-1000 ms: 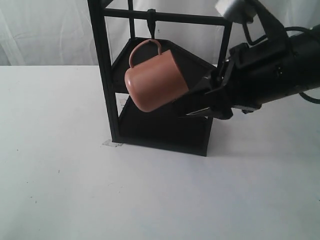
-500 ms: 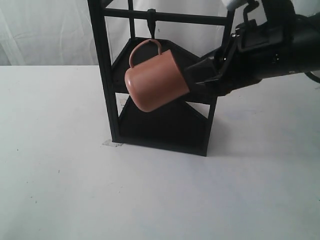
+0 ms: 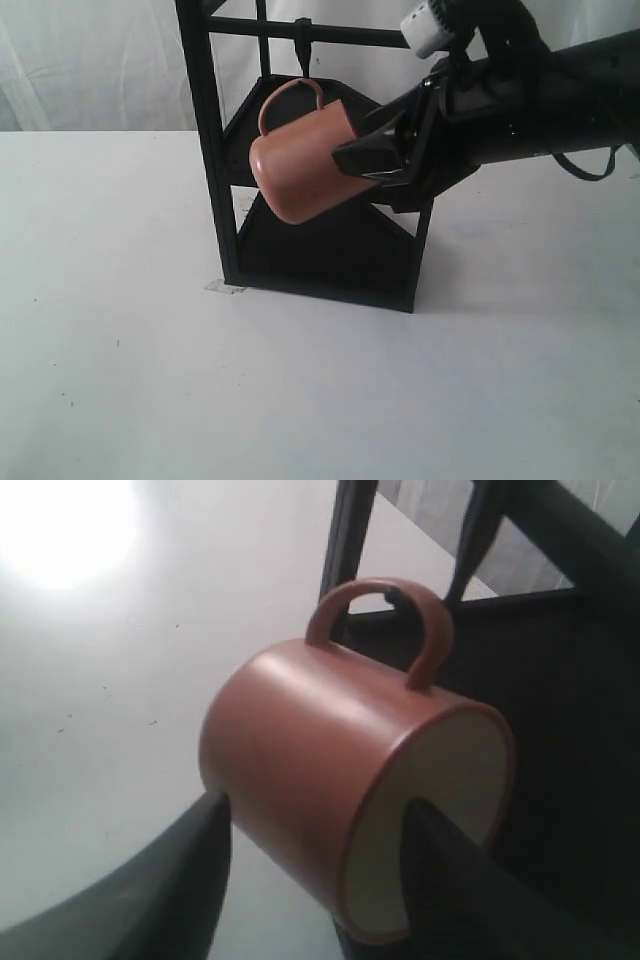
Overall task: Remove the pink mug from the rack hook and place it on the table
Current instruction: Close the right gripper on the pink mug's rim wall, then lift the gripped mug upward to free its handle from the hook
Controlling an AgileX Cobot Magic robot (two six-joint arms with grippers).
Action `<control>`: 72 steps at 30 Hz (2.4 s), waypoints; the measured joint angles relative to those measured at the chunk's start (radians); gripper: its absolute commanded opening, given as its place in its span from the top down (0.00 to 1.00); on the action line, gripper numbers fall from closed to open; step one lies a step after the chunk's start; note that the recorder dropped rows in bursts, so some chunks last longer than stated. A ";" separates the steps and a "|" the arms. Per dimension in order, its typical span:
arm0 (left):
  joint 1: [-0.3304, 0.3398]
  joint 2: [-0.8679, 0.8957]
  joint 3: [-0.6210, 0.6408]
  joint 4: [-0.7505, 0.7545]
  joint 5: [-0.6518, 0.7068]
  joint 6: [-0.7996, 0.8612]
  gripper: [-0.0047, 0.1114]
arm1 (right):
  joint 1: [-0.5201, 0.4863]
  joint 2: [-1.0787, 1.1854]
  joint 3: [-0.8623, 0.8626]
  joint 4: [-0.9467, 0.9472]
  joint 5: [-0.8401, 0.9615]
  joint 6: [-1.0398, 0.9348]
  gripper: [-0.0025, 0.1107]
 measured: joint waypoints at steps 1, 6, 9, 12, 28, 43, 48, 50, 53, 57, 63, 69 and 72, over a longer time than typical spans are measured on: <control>0.000 0.000 0.000 0.000 0.000 0.000 0.96 | 0.000 0.007 0.000 0.000 -0.005 -0.001 0.54; 0.000 0.000 0.000 0.000 0.000 0.000 0.96 | 0.000 0.046 0.000 0.054 0.008 -0.028 0.54; 0.000 0.000 0.000 0.000 0.000 0.000 0.96 | 0.000 0.063 0.000 0.087 0.018 -0.056 0.54; 0.000 0.000 0.000 0.000 0.000 0.000 0.96 | 0.000 0.085 0.000 0.091 0.022 -0.060 0.54; 0.000 0.000 0.000 0.000 0.000 0.000 0.96 | 0.002 0.115 0.000 0.132 0.103 -0.072 0.98; 0.000 0.000 0.000 0.000 0.000 0.000 0.96 | 0.002 0.079 0.000 0.115 0.095 -0.079 0.98; 0.000 0.000 0.000 0.000 0.000 0.000 0.96 | 0.002 0.057 0.000 0.112 0.094 -0.054 0.98; 0.000 0.000 0.000 0.000 0.000 0.000 0.96 | 0.002 0.058 0.004 0.112 0.094 -0.054 0.98; 0.000 0.000 0.000 0.000 0.000 0.000 0.96 | 0.002 0.057 0.008 0.112 0.096 -0.046 0.98; 0.000 0.000 0.000 0.000 0.000 0.000 0.96 | 0.002 0.054 0.008 0.112 0.121 -0.028 0.98; 0.000 0.000 0.000 0.000 0.000 0.000 0.96 | 0.002 0.054 0.008 0.129 0.149 -0.016 0.98; 0.000 0.000 0.000 0.000 0.000 0.000 0.96 | 0.002 0.054 0.008 0.145 0.164 -0.004 0.98; 0.000 0.000 0.000 0.000 0.000 0.000 0.96 | 0.002 0.054 0.008 0.154 0.176 -0.004 0.98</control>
